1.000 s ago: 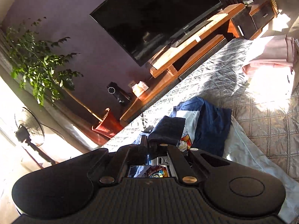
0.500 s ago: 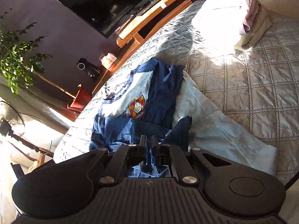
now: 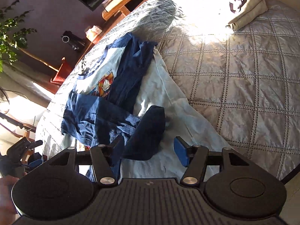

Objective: Fold clothes

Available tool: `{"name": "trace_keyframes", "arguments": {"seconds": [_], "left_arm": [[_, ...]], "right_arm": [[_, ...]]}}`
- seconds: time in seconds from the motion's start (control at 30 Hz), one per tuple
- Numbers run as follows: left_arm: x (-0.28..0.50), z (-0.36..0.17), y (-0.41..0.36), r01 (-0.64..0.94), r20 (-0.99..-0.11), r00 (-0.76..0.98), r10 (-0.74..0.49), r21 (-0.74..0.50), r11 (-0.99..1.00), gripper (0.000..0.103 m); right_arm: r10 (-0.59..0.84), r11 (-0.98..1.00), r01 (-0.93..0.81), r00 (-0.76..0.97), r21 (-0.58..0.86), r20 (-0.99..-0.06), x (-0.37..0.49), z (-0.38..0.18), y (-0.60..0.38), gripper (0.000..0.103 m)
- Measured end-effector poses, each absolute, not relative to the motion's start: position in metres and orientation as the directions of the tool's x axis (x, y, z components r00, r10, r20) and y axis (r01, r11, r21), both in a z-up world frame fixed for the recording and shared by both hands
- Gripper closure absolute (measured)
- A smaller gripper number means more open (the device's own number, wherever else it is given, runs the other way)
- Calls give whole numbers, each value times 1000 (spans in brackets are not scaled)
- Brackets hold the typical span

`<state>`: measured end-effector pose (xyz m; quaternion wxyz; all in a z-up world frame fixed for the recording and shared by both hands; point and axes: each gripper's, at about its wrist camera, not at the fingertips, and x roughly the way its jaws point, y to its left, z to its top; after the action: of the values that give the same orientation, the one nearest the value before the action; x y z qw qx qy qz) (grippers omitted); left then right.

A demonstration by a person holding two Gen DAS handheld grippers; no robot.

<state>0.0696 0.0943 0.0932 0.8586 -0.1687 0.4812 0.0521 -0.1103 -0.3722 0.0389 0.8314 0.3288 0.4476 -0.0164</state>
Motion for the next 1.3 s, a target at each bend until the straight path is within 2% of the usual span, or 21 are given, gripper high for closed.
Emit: {"name": "trace_keyframes", "arguments": {"seconds": [0.03,0.1,0.13,0.33,0.43,0.47,0.53,0.57,0.67,0.8,0.87,0.97,1.07,1.13,1.17,1.23,1.3], "left_arm": [[70,93,94,-250,-845,530,-74,-239,938,17],[70,92,93,-245,-847,526,-80,-241,939,17],[70,91,92,-244,-847,525,-85,-245,938,17],[70,89,84,-226,-846,523,-103,-254,941,17],[70,86,80,-220,-852,513,-101,-244,944,17],[70,85,79,-217,-853,511,-102,-243,945,17],[71,84,78,-213,-854,510,-106,-244,946,17],[71,85,78,-212,-853,511,-107,-246,946,17],[71,85,77,-210,-851,513,-115,-254,944,17],[71,84,72,-196,-853,507,-126,-256,947,17],[70,84,69,-185,-853,505,-131,-256,949,17],[69,83,67,-179,-854,503,-136,-257,950,17],[69,83,68,-180,-854,502,-138,-259,949,17],[69,84,69,-183,-853,504,-138,-262,947,17],[69,84,70,-184,-851,506,-140,-265,946,17],[69,84,69,-182,-850,508,-143,-268,946,17],[69,84,68,-176,-852,504,-142,-262,949,17]], "right_arm": [[259,836,254,599,486,-758,-111,43,-367,40],[215,949,80,540,305,-813,-112,53,-344,31],[184,979,-15,511,205,-840,-112,58,-333,30],[109,991,-126,573,44,-812,-110,51,-294,31],[75,988,-151,604,-22,-793,-109,46,-280,37],[61,989,-144,611,-35,-790,-108,43,-280,44],[30,989,-131,622,-66,-783,-108,39,-280,70],[17,989,-127,625,-81,-781,-110,40,-281,90],[-26,979,-136,654,-150,-756,-121,58,-282,98],[-80,917,-240,672,-320,-736,-141,83,-268,98],[-75,900,-286,640,-328,-765,-145,81,-266,98],[-49,884,-378,508,-273,-860,-146,65,-265,81],[37,946,-291,527,-140,-849,-149,75,-279,76],[41,980,-182,577,-80,-816,-145,82,-294,60],[47,986,-156,585,-56,-810,-141,81,-299,48],[69,988,-152,583,-26,-810,-133,77,-303,47],[89,973,-227,572,-53,-816,-130,70,-293,49]]}}
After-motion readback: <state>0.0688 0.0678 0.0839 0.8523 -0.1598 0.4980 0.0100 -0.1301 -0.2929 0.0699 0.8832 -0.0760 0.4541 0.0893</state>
